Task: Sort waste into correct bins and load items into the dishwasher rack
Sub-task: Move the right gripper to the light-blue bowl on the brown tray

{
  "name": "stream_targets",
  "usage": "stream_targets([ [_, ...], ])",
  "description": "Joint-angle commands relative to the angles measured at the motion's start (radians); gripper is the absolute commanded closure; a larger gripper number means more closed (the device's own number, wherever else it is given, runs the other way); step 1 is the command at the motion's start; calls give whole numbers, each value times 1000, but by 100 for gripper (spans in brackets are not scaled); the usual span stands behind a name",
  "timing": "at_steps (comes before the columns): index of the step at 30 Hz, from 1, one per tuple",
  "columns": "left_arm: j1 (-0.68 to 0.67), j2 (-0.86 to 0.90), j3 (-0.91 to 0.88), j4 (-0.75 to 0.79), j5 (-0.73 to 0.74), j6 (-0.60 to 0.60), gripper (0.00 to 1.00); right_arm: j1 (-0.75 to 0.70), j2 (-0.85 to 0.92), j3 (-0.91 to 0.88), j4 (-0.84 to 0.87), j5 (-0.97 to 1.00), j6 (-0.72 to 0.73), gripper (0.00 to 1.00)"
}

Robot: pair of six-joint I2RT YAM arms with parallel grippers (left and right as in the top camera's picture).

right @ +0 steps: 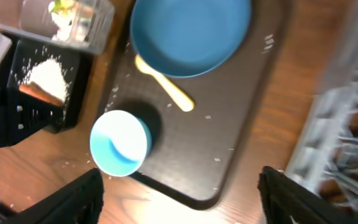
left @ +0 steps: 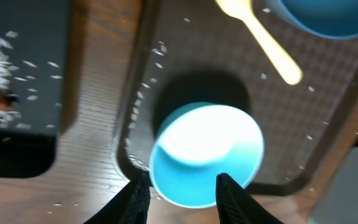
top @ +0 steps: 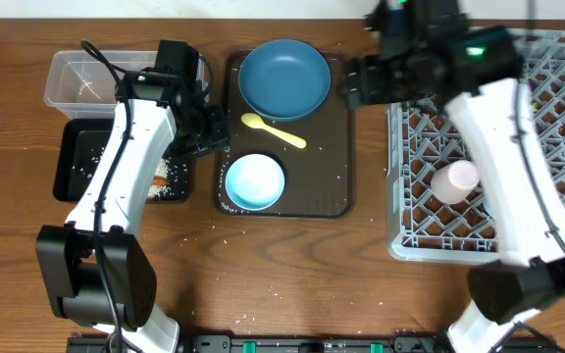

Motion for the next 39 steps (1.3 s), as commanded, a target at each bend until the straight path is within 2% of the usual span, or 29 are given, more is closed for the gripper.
stream_targets([
  [1, 14, 0, 0, -4, -92, 11, 62, 60, 84, -1, 10, -3, 64, 25],
  [6, 54, 0, 0, -3, -178, -42, 62, 137, 208, -1, 8, -3, 99, 33],
  [8, 79, 0, 0, -3, -200, -66, 62, 162, 258, -1, 2, -3, 113, 43],
  [14, 148, 0, 0, 2, -203, -68, 61, 217, 391, -1, 5, -5, 131, 46],
  [19, 168, 0, 0, 0, -203, -67, 46, 262, 464, -1, 12, -8, 131, 51],
  [21, 168, 0, 0, 0, -203, -67, 35, 275, 483, -1, 13, -8, 131, 55],
  [22, 168, 0, 0, 0, -203, -68, 33, 280, 485, -2, 12, -7, 131, 58],
  [24, 168, 0, 0, 0, -203, -67, 20, 290, 493, -3, 12, -3, 130, 64],
  [28, 168, 0, 0, 0, -203, -67, 16, 303, 496, -3, 13, 24, 131, 74],
  [37, 168, 0, 0, 0, -203, -67, 9, 318, 496, -59, 74, 113, 131, 74],
  [39, 168, 0, 0, 0, -203, -68, 8, 318, 496, -72, 84, 113, 131, 87],
])
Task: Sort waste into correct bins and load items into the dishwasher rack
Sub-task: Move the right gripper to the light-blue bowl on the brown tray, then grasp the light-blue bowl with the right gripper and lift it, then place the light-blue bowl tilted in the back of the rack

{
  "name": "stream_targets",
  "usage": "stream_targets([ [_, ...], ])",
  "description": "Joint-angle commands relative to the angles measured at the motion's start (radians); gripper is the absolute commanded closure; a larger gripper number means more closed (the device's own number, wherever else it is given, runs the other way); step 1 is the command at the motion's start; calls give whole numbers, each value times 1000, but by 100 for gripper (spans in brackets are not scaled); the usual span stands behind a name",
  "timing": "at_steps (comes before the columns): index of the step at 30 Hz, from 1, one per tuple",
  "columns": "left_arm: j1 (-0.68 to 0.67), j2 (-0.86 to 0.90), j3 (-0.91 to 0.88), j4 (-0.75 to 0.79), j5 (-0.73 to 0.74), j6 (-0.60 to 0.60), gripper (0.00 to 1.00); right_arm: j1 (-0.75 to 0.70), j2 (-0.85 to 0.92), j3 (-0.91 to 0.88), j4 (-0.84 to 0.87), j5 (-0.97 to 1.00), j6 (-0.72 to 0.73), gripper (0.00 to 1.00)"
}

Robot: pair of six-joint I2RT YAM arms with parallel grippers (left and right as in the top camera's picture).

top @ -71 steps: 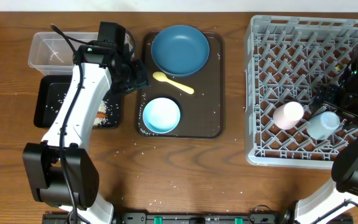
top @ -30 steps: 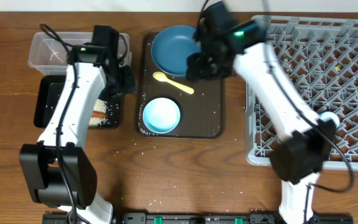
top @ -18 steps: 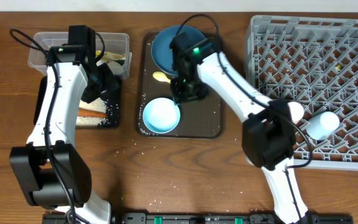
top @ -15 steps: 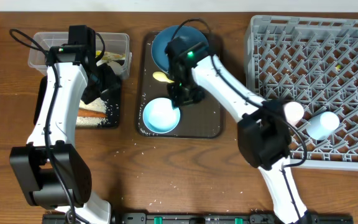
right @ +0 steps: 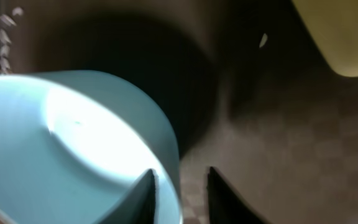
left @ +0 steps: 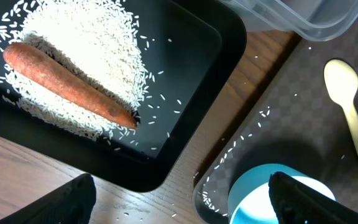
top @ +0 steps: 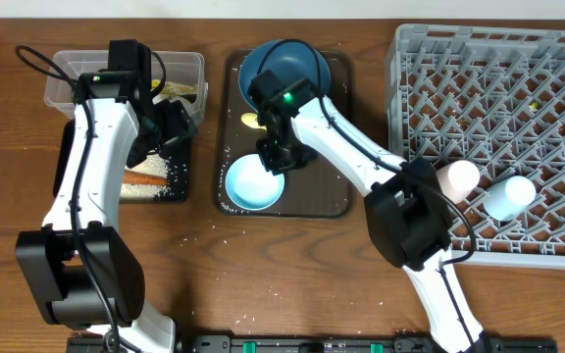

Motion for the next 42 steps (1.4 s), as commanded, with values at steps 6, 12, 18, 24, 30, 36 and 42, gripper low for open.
stream_targets([
  [6, 2, 0, 0, -3, -16, 1, 6, -8, 2, -19, 3, 29, 6, 99],
  [12, 2, 0, 0, -3, -16, 1, 5, -77, -69, 75, -48, 29, -25, 99],
  [18, 2, 0, 0, -3, -16, 1, 5, -218, -254, 190, -54, 167, -39, 99],
  [24, 2, 0, 0, -3, -16, 1, 4, -351, -379, 194, -26, 642, 33, 99],
  [30, 2, 0, 0, -3, -16, 1, 4, -403, -360, 159, 26, 1135, 163, 99],
  [36, 2, 0, 0, -3, -16, 1, 4, -407, -279, 90, 182, 1434, 71, 99],
  [42, 2, 0, 0, -3, -16, 1, 4, -414, -150, 90, 218, 1511, -66, 99],
])
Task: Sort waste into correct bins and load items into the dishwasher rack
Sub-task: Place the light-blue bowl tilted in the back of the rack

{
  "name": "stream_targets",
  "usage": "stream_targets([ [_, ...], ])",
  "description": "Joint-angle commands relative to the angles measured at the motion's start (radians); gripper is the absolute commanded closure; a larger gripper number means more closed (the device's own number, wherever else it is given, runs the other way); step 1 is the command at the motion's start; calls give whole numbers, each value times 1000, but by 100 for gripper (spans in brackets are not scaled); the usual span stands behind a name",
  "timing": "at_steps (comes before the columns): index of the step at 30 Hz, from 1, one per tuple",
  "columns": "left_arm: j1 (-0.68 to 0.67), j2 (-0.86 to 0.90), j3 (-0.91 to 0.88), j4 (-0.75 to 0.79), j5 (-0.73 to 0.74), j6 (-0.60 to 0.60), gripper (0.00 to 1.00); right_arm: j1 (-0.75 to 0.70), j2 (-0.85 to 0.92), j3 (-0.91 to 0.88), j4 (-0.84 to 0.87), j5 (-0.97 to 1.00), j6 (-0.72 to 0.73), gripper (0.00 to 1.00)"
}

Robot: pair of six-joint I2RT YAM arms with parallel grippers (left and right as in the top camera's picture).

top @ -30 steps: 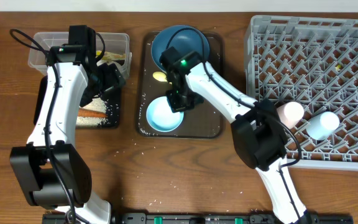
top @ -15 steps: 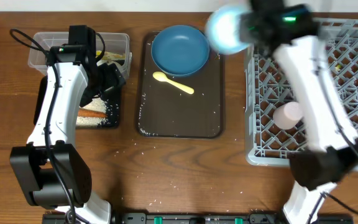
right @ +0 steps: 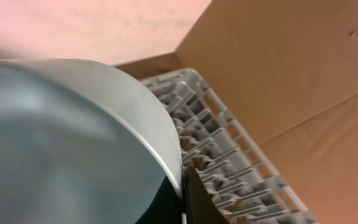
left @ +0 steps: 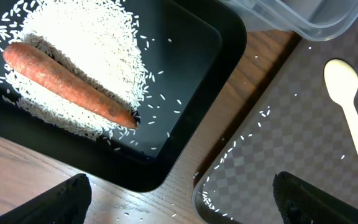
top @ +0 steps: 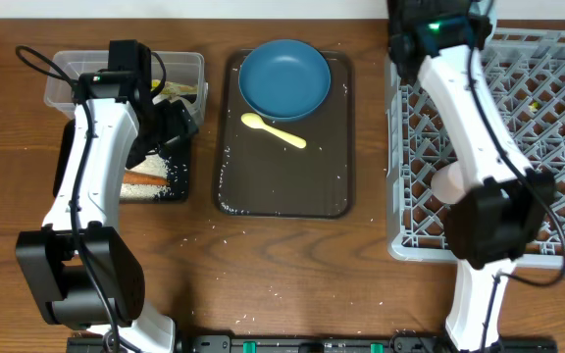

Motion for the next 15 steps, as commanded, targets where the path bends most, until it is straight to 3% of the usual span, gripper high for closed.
stream_targets([
  [1, 2, 0, 0, -3, -16, 1, 4, -10, 60, -3, 2, 181, -72, 99],
  [5, 2, 0, 0, -3, -16, 1, 4, -19, 130, -3, 10, 283, -72, 99],
  [15, 2, 0, 0, -3, -16, 1, 4, -50, 200, -7, 41, 188, -68, 99],
])
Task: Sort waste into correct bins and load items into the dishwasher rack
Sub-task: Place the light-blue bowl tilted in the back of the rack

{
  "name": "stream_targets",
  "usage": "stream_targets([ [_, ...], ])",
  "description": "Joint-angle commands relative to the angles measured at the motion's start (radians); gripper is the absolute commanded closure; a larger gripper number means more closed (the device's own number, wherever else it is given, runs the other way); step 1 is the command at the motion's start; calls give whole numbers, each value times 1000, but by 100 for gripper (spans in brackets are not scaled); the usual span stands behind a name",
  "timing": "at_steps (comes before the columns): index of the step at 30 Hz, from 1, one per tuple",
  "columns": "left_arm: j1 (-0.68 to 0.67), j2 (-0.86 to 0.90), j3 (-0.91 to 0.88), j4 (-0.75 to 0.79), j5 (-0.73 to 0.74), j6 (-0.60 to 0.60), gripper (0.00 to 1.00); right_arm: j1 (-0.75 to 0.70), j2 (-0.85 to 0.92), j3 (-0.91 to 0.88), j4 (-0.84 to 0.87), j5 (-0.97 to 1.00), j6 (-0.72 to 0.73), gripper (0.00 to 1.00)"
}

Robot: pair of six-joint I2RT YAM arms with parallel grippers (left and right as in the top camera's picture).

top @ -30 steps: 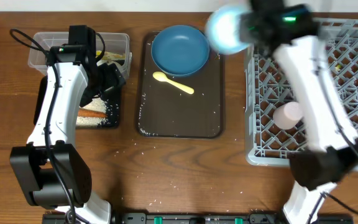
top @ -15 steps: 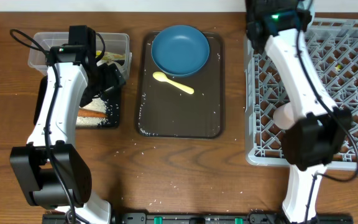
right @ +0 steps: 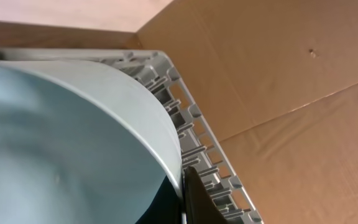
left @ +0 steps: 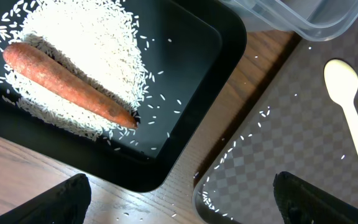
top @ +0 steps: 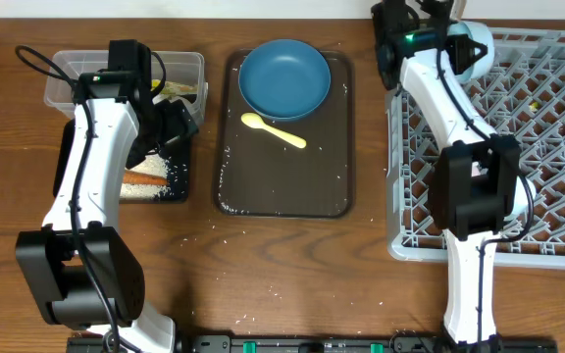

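My right gripper (top: pixel 437 34) is shut on the rim of a light-blue bowl (top: pixel 470 46), held tilted over the far left corner of the grey dishwasher rack (top: pixel 547 147). In the right wrist view the bowl (right: pixel 73 137) fills the frame, with one dark finger (right: pixel 194 196) against its rim and the rack's edge (right: pixel 194 121) behind it. The left gripper (left: pixel 185 208) hangs open and empty over the gap between the black bin (left: pixel 191 56) and the brown tray (left: pixel 303 143). A blue plate (top: pixel 284 77) and a yellow spoon (top: pixel 274 129) lie on the brown tray (top: pixel 287 186).
The black bin (top: pixel 84 172) holds rice and a carrot (left: pixel 67 84). A clear plastic bin (top: pixel 72 78) with scraps stands behind it. Loose rice grains dot the tray and the wood. The right arm reaches up across the rack's left side.
The right gripper has shifted the bowl a little right along the rack's far edge, so the bowl now shows in the overhead view. The left arm has not moved.
The light-blue bowl stood on the tray with the left gripper at its rim and the right gripper open above the tray. Then the left gripper was open over the black bin and the right one was at the bowl's rim. After that the bowl was off the tray, held at the rack's far left corner.
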Motion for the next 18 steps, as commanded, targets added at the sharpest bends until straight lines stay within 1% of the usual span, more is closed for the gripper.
stream_targets([
  [1, 2, 0, 0, -3, -16, 1, 4, -11, 6, -1, 3, 7, -2, 99],
  [9, 2, 0, 0, -3, -16, 1, 4, -30, 6, -6, 1, -3, -2, 99],
  [15, 2, 0, 0, -3, -16, 1, 4, -29, 6, -7, -23, -168, -24, 99],
  [18, 2, 0, 0, -3, -16, 1, 4, -27, 6, -7, -36, -171, -24, 99],
])
